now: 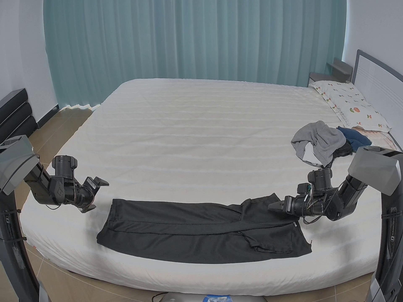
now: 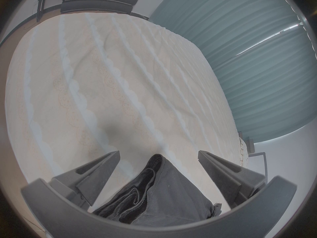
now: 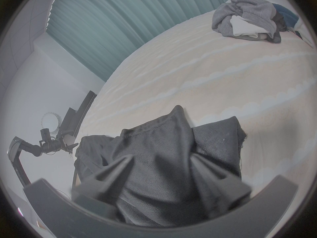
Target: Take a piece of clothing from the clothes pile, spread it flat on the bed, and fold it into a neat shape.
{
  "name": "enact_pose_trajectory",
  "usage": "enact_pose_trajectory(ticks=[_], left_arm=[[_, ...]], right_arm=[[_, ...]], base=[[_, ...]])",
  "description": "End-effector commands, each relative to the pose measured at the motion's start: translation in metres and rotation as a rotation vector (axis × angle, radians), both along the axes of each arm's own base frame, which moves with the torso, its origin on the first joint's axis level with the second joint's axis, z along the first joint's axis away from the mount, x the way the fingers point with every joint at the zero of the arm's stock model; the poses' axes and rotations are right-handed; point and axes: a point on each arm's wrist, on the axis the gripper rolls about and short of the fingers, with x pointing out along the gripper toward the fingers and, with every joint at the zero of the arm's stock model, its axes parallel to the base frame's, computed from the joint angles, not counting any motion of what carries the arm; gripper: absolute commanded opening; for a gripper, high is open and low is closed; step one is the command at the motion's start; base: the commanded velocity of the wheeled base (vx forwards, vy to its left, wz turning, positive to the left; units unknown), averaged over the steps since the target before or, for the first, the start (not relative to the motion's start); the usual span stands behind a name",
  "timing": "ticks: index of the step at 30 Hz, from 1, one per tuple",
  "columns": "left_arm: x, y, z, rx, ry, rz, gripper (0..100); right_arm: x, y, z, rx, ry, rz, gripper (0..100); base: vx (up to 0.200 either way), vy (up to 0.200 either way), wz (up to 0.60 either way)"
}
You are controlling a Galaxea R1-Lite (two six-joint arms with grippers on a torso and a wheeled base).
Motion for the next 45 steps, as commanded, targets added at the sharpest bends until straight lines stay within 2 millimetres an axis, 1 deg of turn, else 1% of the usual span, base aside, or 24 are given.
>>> enact_pose_trajectory(ticks=[1,8,10,12,14,16,18,24,27,28,29,31,33,36,37,38,39,40,45], left_arm=[[-0.001,-0.001,-0.002,0.002,0.005,-0.003,100],[-0.003,-0.002,-0.004,0.006,0.014,-0.003,100],[-0.004,-0.002,-0.004,0.008,0.017,-0.006,100],[-0.005,-0.003,-0.005,0.019,0.020,-0.018,100],[-0.010,-0.004,-0.006,0.031,0.033,-0.031,100],[-0.013,-0.006,-0.008,0.036,0.045,-0.042,100],[-0.015,-0.007,-0.008,0.037,0.050,-0.046,100],[-0.026,-0.009,0.002,0.038,0.048,-0.054,100],[-0.032,-0.013,0.004,0.051,0.052,-0.077,100],[-0.037,-0.014,0.008,0.062,0.049,-0.090,100],[-0.040,-0.014,0.011,0.064,0.045,-0.093,100],[-0.043,-0.019,0.013,0.063,0.046,-0.107,100],[-0.049,-0.028,0.014,0.062,0.068,-0.134,100],[-0.053,-0.042,0.013,0.056,0.096,-0.171,100],[-0.054,-0.043,0.012,0.056,0.101,-0.175,100],[-0.054,-0.051,0.009,0.061,0.118,-0.193,100],[-0.055,-0.053,0.008,0.062,0.123,-0.198,100],[-0.056,-0.060,0.005,0.067,0.137,-0.216,100],[-0.053,-0.064,-0.001,0.123,0.154,-0.189,100]], right_arm=[[-0.002,-0.004,0.002,0.001,0.002,-0.010,0],[-0.011,-0.017,0.009,0.008,0.014,-0.033,0],[-0.013,-0.017,0.010,0.014,0.017,-0.030,0],[-0.017,-0.019,0.014,0.022,0.014,-0.026,0],[-0.022,-0.021,0.023,0.032,0.008,-0.020,0],[-0.027,-0.022,0.026,0.046,0.017,-0.008,0],[-0.029,-0.023,0.022,0.047,0.032,-0.004,0],[-0.034,-0.026,0.016,0.038,0.056,-0.008,0],[-0.034,-0.027,0.013,0.036,0.063,-0.013,0],[-0.034,-0.027,0.010,0.034,0.073,-0.014,0],[-0.034,-0.027,0.008,0.032,0.078,-0.016,100],[-0.034,-0.027,0.007,0.030,0.082,-0.022,100],[-0.033,-0.028,0.010,0.034,0.076,-0.030,100],[-0.034,-0.028,0.018,0.040,0.065,-0.054,100],[-0.034,-0.028,0.019,0.041,0.064,-0.059,100],[-0.036,-0.028,0.024,0.049,0.070,-0.097,100],[-0.037,-0.027,0.025,0.053,0.070,-0.105,100],[-0.040,-0.026,0.030,0.071,0.083,-0.135,100],[-0.048,-0.024,0.040,0.073,0.086,-0.193,100]], base=[[0.000,0.000,0.00],[0.000,0.000,0.00],[0.000,0.000,0.00],[0.000,0.000,0.00],[0.000,0.000,0.00],[0.000,0.000,0.00],[0.000,0.000,0.00],[0.000,0.000,0.00],[0.000,0.000,0.00],[0.000,0.000,0.00],[0.000,0.000,0.00],[0.000,0.000,0.00],[0.000,0.000,0.00],[0.000,0.000,0.00],[0.000,0.000,0.00],[0.000,0.000,0.00],[0.000,0.000,0.00],[0.000,0.000,0.00],[0.000,0.000,0.00]])
